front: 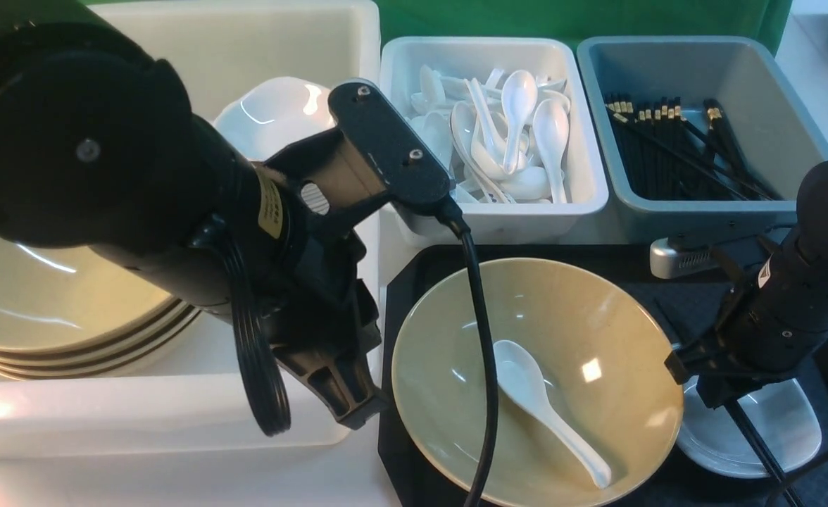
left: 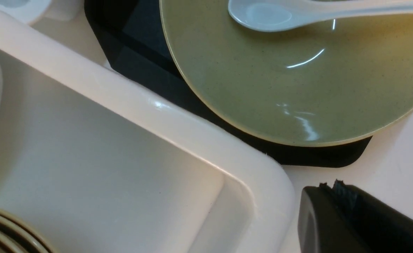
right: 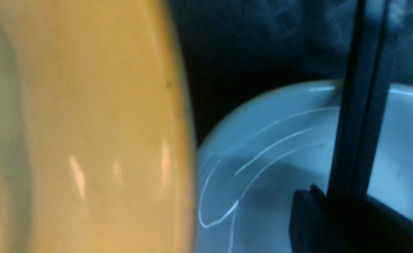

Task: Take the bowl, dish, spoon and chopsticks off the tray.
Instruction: Use the right arm to grab the chopsticks, then use the right arm to put the chopsticks into the small storage box on the right

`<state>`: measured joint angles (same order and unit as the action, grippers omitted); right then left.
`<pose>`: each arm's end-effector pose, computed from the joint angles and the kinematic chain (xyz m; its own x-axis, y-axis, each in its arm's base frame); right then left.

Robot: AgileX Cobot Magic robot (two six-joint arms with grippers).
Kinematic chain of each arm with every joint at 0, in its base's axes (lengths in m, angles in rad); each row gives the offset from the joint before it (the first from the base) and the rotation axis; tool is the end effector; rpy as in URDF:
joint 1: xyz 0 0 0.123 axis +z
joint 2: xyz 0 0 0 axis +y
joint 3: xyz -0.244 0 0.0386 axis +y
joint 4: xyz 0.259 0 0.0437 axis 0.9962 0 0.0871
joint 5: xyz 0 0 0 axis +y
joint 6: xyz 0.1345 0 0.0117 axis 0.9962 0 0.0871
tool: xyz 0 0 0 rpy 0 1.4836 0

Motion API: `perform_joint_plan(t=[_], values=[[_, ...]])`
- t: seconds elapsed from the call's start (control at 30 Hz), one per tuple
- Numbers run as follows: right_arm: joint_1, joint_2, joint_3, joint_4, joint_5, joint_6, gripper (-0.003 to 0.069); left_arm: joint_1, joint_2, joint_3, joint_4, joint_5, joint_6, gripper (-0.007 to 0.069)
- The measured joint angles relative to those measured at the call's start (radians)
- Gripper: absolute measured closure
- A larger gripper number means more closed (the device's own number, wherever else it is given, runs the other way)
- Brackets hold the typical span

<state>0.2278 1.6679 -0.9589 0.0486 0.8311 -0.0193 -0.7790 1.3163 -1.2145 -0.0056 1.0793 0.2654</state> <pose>0.2941 0.0731 0.0927 -0.9703 -0.2111 -0.1177 -0.2168 0.9755 0.0372 0.2130 -0.2112 0.2660 -0.4276 0.7872 -0.4444 0.8442 0.5235 0.1150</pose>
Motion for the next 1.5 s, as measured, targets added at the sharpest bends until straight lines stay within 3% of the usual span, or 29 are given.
perform_joint_plan(t=[0.47, 0.73, 0.97, 1.5], values=[[0.0, -0.241, -0.042, 0.0, 0.091, -0.008, 0.0522, 0.0, 0.0, 0.0, 0.043, -0.013, -0.035, 0.0636], [0.001, -0.289, -0.268, 0.0, 0.183, -0.045, 0.0522, 0.0, 0.0, 0.062, 0.043, -0.096, -0.066, 0.0636], [-0.023, -0.184, -0.499, -0.031, 0.188, -0.053, 0.0522, 0.0, 0.0, 0.073, 0.038, -0.17, -0.099, 0.0636], [-0.171, 0.378, -1.001, -0.042, -0.208, 0.139, 0.0522, 0.0, 0.0, 0.073, 0.037, -0.169, -0.183, 0.0636]])
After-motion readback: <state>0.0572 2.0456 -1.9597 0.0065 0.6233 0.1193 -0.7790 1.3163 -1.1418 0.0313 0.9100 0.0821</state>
